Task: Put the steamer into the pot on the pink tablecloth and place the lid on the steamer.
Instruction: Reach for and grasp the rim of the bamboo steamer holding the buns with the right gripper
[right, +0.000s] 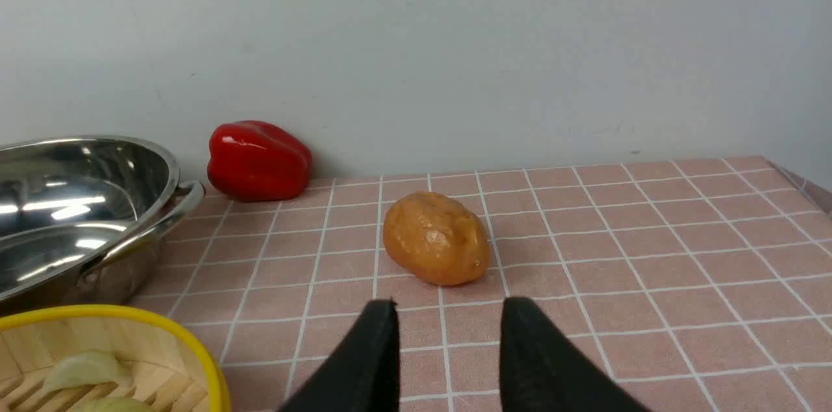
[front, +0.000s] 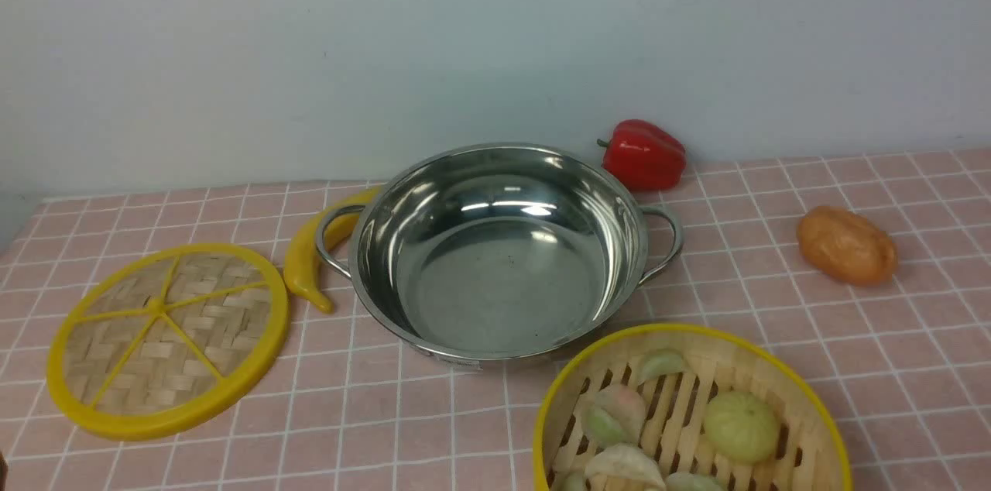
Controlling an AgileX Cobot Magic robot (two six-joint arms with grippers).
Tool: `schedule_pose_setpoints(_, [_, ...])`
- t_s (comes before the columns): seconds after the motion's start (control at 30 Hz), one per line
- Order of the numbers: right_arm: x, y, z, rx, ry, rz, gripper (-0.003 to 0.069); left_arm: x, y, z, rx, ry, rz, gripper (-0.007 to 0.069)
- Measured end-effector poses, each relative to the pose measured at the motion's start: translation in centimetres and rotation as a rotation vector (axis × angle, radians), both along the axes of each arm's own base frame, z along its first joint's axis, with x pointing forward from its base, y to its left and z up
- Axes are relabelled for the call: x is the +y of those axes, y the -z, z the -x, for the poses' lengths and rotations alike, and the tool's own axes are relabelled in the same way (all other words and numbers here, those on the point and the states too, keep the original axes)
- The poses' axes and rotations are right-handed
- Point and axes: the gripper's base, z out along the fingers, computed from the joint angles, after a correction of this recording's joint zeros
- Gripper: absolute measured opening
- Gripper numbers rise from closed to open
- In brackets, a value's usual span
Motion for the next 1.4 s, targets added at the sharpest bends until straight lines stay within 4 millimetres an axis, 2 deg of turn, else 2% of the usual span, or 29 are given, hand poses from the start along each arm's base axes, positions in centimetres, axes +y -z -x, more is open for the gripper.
schedule_pose_setpoints(0.77, [0.0,0.0,0.0,0.000,0.001,0.011,0.0240,0.0,0.0,0.0,0.000,0.000,-0.002,0.0243])
schedule_pose_setpoints(0.83, [0.0,-0.1,0.0,-0.013,0.000,-0.034,0.0240,0.0,0.0,0.0,-0.009,0.001,0.029,0.0243])
schedule_pose_setpoints(0.9, [0.1,-0.5,0.0,-0.050,-0.003,-0.163,0.0240,-0.2,-0.3,0.0,-0.060,0.008,0.158,0.0243])
schedule_pose_setpoints(0.97, [0.2,-0.8,0.0,-0.085,-0.005,-0.326,0.0240,-0.3,-0.7,-0.1,-0.134,0.019,0.333,0.0243])
schedule_pose_setpoints(1.0, [0.2,-1.2,0.0,-0.128,-0.006,-0.471,0.0240,-0.3,-1.2,-0.1,-0.209,0.028,0.521,0.0243])
schedule_pose_setpoints(1.17, [-0.1,-2.0,0.0,-0.216,0.001,-0.669,0.0240,-0.2,-1.8,0.0,-0.325,0.039,0.825,0.0243])
schedule_pose_setpoints(1.37, [-0.9,-3.2,0.3,-0.381,0.021,-0.822,0.0240,-0.1,-2.1,0.1,-0.370,0.044,0.867,0.0243])
schedule_pose_setpoints(1.4, [-1.5,-4.1,0.7,-0.505,0.029,-0.934,0.0240,0.0,-2.6,0.2,-0.432,0.055,0.879,0.0243])
